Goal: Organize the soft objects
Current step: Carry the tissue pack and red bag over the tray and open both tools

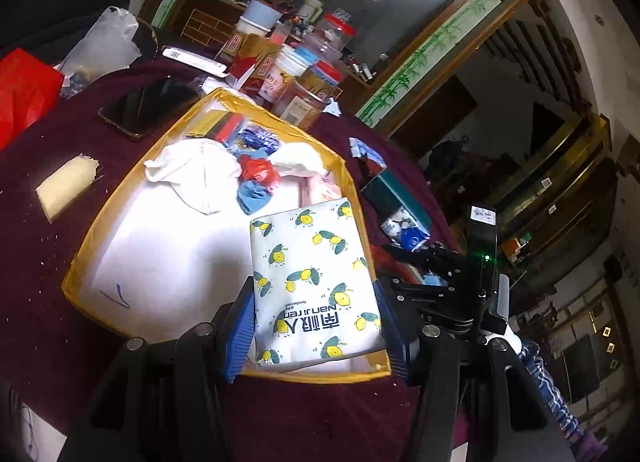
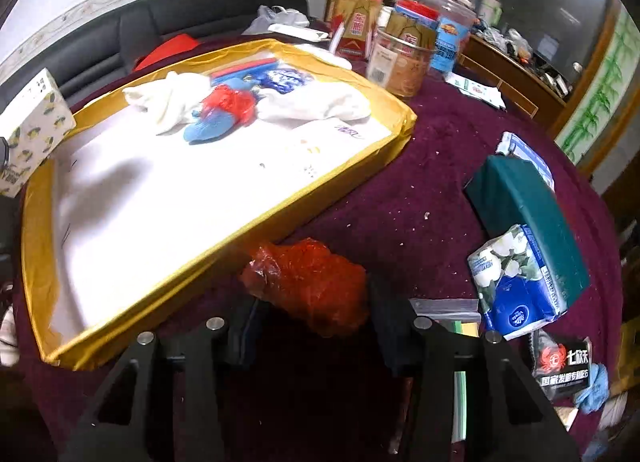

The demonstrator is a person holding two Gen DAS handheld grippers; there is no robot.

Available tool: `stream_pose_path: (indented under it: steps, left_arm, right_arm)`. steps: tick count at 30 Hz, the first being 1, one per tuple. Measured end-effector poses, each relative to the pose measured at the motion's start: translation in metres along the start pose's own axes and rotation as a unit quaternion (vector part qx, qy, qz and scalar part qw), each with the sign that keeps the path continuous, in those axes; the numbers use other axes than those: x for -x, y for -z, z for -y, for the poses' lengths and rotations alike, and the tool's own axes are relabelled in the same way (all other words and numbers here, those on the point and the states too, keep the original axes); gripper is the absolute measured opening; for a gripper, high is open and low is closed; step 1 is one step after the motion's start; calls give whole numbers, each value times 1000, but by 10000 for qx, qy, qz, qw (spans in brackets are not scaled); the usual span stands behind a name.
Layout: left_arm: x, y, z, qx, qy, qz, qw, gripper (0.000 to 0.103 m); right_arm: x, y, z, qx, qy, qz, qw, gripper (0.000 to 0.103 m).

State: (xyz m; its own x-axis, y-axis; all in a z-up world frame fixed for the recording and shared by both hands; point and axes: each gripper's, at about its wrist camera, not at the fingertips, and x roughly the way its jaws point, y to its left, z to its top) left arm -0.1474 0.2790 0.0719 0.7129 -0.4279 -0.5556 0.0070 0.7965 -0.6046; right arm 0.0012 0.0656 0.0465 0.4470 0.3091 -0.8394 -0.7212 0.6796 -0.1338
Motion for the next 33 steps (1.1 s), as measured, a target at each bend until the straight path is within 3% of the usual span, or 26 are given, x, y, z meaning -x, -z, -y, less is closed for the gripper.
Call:
stream_pose_path:
  steps: [4,11,13,17,20,27,30,33]
  left_arm:
    - [-12,-8,-6,16,-169,-128,9998,60]
    - [-56,-21,0,-183,-425,-660,9967,60]
    - [-73,-26,4,-238,-487,-787,9954,62]
    - [-101,-44,5,-321,-833,-867,9922,81]
    - [-108,-52,-2,-219,-954,-834,9917,81]
    - [-50,-40,-19,296,-318,-352,9984,92]
    - [-21,-30,-30,468,-211,-63,9987,93]
    - [-8,-22,-40,595,-184,-21,9981,93]
  right_arm:
    - [7,2,13,-494,-185,-34,9986,42]
    - [44,2,38,-1156,-16,240,9930,42]
    - [52,-2,39,-1320,-209,298,9906,42]
    - [49,-20,29,-1516,-673,302,9857,42]
    - [44,-38,13,-1544,-922,288,9833,42]
    - [1,-79,-13,-1599,-936,46,9827,42]
    - [-22,-96,-21,-1503,-643,-60,9865,43]
    - [-41,-104,-21,-1559,-549,-128,9862,46]
